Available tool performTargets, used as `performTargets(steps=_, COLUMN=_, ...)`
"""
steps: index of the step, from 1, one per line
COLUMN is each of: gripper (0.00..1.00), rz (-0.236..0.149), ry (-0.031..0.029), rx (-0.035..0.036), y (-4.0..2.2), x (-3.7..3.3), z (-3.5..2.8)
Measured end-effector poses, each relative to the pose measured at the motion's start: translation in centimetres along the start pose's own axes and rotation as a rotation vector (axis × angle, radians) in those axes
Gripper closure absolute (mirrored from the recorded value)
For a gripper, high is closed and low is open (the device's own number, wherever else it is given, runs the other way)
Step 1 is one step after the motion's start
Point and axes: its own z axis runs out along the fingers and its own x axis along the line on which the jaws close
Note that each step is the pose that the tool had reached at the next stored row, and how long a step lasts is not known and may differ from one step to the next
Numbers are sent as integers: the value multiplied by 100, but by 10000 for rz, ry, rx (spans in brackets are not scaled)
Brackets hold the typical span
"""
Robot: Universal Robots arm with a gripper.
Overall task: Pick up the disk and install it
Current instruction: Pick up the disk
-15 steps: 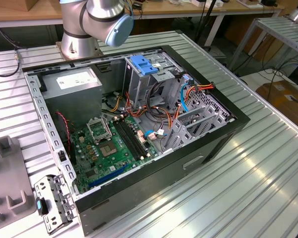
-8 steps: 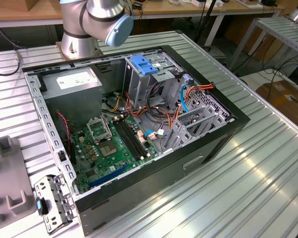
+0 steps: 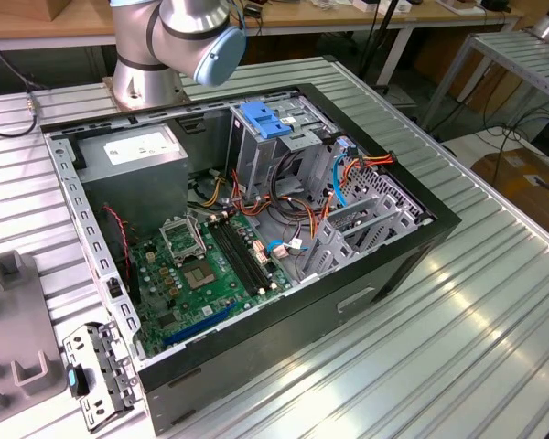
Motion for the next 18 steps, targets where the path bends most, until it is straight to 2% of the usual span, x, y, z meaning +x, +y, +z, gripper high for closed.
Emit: performTargets(steps=18, gripper=63, rz=0, ry=0, rx=4, y=-2, x=-1, z=-216)
